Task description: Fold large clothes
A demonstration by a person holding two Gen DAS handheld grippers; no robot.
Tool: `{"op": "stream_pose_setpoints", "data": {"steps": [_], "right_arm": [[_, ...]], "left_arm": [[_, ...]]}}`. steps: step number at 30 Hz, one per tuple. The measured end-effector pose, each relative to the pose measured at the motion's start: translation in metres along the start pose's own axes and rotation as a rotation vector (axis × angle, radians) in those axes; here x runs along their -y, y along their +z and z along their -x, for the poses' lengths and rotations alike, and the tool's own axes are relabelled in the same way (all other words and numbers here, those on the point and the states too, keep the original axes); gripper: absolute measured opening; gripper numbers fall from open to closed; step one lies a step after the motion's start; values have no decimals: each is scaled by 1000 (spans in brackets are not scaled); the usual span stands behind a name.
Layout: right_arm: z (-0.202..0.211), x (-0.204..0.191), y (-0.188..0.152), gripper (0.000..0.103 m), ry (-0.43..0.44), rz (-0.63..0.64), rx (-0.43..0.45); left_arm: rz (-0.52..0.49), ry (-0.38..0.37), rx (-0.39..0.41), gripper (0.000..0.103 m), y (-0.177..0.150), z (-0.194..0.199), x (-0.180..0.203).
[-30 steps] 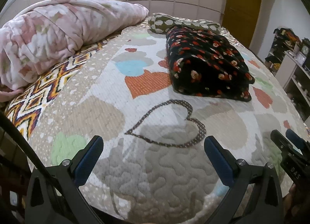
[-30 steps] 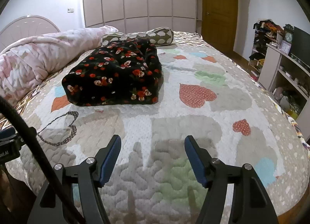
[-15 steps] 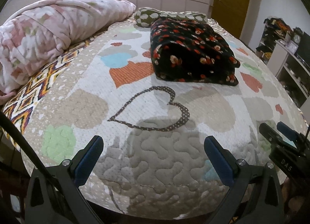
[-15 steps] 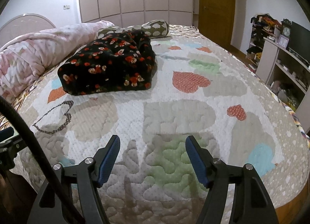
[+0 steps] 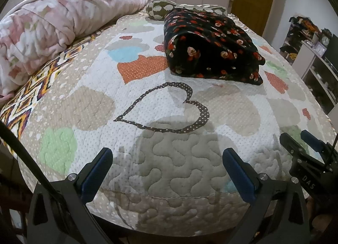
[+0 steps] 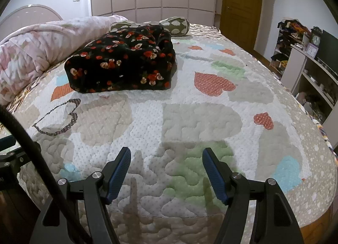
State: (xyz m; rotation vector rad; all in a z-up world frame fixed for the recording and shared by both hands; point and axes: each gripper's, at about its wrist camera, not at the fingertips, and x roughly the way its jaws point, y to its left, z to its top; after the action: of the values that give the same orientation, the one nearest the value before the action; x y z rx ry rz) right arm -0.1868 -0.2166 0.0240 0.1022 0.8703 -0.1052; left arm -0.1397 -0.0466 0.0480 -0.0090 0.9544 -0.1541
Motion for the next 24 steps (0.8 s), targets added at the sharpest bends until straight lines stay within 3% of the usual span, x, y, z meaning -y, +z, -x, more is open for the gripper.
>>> {"op": "stream_pose_setpoints", "data": {"steps": [24], "right_arm": [[-13, -10, -4, 78, -121, 65, -71]], "left_arm": [[0, 51, 0, 103, -3, -4, -1]]}}
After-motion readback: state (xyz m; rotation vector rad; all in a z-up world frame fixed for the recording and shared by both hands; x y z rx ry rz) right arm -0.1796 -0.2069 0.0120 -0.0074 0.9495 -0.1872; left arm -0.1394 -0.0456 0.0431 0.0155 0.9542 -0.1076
